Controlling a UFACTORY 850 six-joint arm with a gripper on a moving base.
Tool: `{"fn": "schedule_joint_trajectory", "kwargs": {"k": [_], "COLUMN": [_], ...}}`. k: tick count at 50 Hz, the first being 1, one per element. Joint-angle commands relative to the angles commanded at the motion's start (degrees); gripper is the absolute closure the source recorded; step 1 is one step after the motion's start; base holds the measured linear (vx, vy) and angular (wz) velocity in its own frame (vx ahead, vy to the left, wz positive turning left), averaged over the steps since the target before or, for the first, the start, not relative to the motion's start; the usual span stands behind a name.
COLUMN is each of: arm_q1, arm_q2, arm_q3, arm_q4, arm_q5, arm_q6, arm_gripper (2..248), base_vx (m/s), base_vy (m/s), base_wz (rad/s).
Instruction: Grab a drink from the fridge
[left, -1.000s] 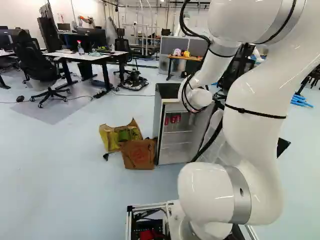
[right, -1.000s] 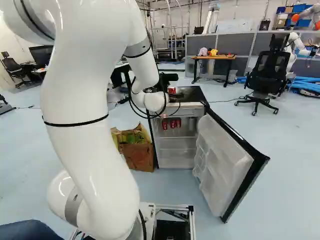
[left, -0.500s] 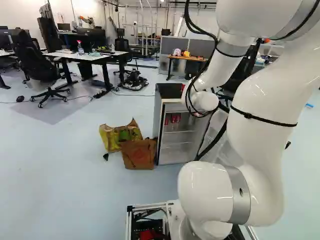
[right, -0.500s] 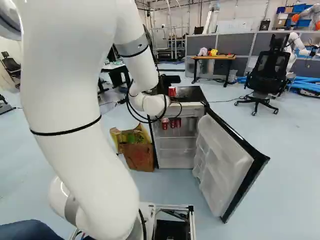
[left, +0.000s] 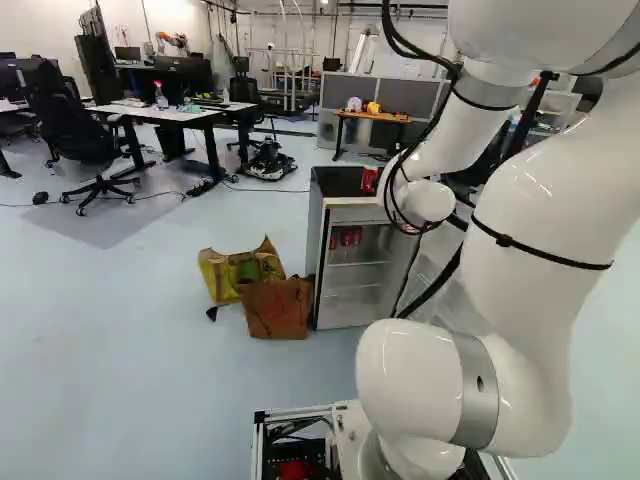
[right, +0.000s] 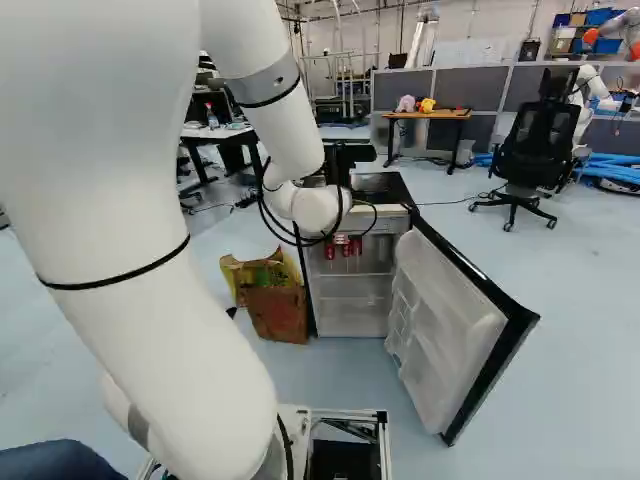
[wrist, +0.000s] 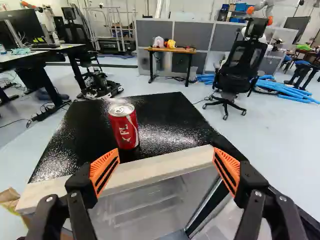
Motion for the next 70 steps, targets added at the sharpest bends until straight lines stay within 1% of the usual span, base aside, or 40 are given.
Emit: {"fn": "schedule_joint_trajectory", "kwargs": {"k": [11,20,46,70], "arm_q1": [-2.10,-3.80,-8.54,-12.57], "arm_q2": [1.36,2.27,4.05,4.42], "arm_q3": [-0.10,-0.40,-2.16,-5.13], "arm_q4": [0.21,0.21,0.38,2.79], "arm_q5": [-1.67,-4.22,-14.26,-23.97], "arm_q6": [0.00,0.00,0.00,0.00], "arm_gripper": [3,3,3,3], "base_vx": [0.000,0.000,0.000,0.000], "base_vy": [0.000,0.000,0.000,0.000], "base_wz": [0.000,0.000,0.000,0.000]}}
